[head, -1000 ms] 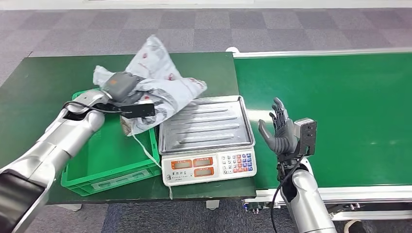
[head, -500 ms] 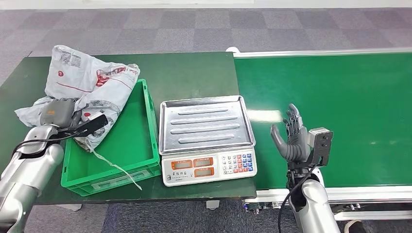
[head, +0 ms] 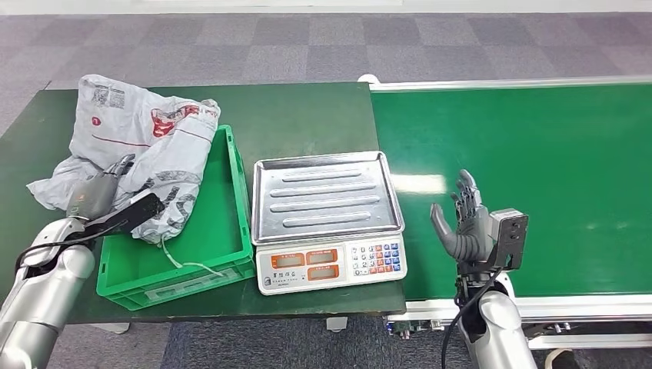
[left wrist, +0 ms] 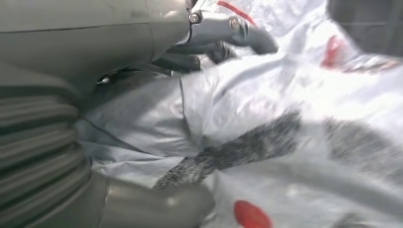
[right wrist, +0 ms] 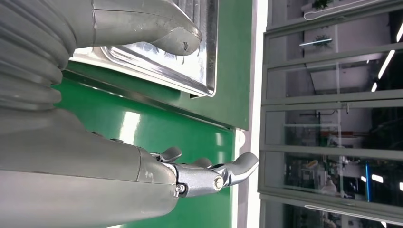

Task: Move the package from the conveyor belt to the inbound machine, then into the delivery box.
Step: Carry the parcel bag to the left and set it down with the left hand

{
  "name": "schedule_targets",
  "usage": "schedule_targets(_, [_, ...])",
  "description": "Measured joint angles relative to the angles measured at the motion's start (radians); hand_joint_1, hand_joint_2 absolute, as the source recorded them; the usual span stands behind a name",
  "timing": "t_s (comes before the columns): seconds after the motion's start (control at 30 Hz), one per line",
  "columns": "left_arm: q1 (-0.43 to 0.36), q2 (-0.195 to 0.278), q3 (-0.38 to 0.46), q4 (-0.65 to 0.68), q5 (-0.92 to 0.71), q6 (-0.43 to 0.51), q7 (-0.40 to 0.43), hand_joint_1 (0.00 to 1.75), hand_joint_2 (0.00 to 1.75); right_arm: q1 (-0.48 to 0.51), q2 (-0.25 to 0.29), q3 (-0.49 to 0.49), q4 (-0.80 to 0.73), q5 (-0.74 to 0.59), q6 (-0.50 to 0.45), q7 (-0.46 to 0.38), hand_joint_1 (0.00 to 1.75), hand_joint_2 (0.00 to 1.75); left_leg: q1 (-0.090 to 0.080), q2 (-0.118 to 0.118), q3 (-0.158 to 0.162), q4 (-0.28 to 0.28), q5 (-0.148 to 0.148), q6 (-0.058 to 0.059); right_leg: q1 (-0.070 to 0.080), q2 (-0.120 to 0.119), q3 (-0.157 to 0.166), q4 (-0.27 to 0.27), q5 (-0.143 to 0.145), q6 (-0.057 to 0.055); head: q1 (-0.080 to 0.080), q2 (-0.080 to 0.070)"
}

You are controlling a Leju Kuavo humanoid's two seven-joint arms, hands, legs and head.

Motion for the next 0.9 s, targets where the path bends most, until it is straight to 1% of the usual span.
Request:
schedule_targets(0.07, [0.004, -0.008, 0.0, -0.026, 0.045, -0.019, -0.028, 0.0, 1.75, 0.0, 0.0, 0.0, 0.0, 0.0, -0.002, 0.0, 0.0, 1.75, 0.0, 0.0, 0.0, 0.0, 0.0, 0.0, 0.0, 0.0, 0.0, 0.0, 0.0, 0.0, 0.0, 0.0])
schedule_targets(0.17, [0.006, -0.035, 0.0, -0.069, 0.173, -0.064, -0.091, 0.0, 1.75, 0.002, 0.001, 0.0, -0.001, 0.001, -0.007, 0.001, 0.0, 1.75, 0.0, -0.001, 0.0, 0.0, 0.0, 0.0, 0.0, -0.001, 0.0, 0.0, 0.0, 0.0, 0.0, 0.0])
schedule_targets(0.3, [0.007, -0.075, 0.0, -0.121, 0.287, -0.108, -0.117, 0.0, 1.75, 0.006, 0.002, 0.0, -0.004, 0.003, -0.008, 0.001, 0.0, 1.75, 0.0, -0.002, 0.0, 0.0, 0.0, 0.0, 0.0, -0.001, 0.0, 0.0, 0.0, 0.0, 0.0, 0.0])
schedule_targets(0.4, [0.0, -0.114, -0.008, -0.154, 0.417, -0.188, -0.153, 0.0, 1.75, 0.004, 0.004, 0.0, -0.002, 0.003, -0.007, 0.001, 0.0, 1.75, 0.0, -0.003, 0.0, 0.0, 0.0, 0.0, 0.0, -0.002, 0.0, 0.0, 0.0, 0.0, 0.0, 0.0])
schedule_targets(0.47, [-0.016, -0.153, -0.033, -0.176, 0.506, -0.242, -0.152, 0.0, 1.75, -0.006, 0.01, 0.001, 0.004, 0.005, -0.004, 0.0, 0.0, 1.75, 0.0, -0.004, 0.0, 0.0, 0.0, 0.0, 0.0, -0.004, 0.0, 0.0, 0.0, 0.0, 0.0, 0.0])
schedule_targets(0.53, [-0.042, -0.197, -0.079, -0.186, 0.57, -0.276, -0.138, 0.0, 1.75, -0.024, 0.018, 0.005, 0.02, 0.008, 0.0, -0.001, 0.0, 1.75, 0.0, -0.005, -0.001, 0.0, 0.001, 0.001, 0.0, -0.004, 0.001, 0.0, 0.0, 0.001, 0.0, 0.0])
schedule_targets(0.67, [-0.112, -0.292, -0.181, -0.156, 0.748, -0.338, -0.13, 0.0, 1.75, -0.09, 0.035, 0.029, 0.084, -0.009, 0.016, -0.01, 0.0, 1.75, -0.001, -0.004, -0.001, 0.001, 0.001, 0.001, -0.001, -0.004, 0.001, 0.0, 0.002, 0.002, 0.0, 0.0])
schedule_targets(0.73, [-0.149, -0.345, -0.212, -0.113, 0.827, -0.343, -0.138, 0.0, 1.75, -0.136, 0.045, 0.046, 0.126, -0.03, 0.028, -0.02, 0.0, 1.75, -0.001, -0.004, -0.001, 0.001, 0.002, 0.001, -0.001, -0.004, 0.001, 0.0, 0.003, 0.002, 0.0, 0.0])
schedule_targets(0.8, [-0.177, -0.391, -0.231, -0.069, 0.871, -0.336, -0.148, 0.0, 1.75, -0.177, 0.055, 0.062, 0.163, -0.047, 0.033, -0.028, 0.0, 1.75, -0.001, -0.004, -0.001, 0.001, 0.002, 0.001, -0.001, -0.004, 0.001, 0.0, 0.003, 0.002, 0.0, 0.0])
schedule_targets(0.9, [-0.2, -0.436, -0.25, -0.024, 0.894, -0.326, -0.156, 0.0, 1.75, -0.211, 0.065, 0.079, 0.202, -0.056, 0.035, -0.032, 0.0, 1.75, -0.001, -0.004, -0.001, 0.001, 0.002, 0.001, -0.001, -0.004, 0.001, 0.0, 0.003, 0.002, 0.0, 0.0])
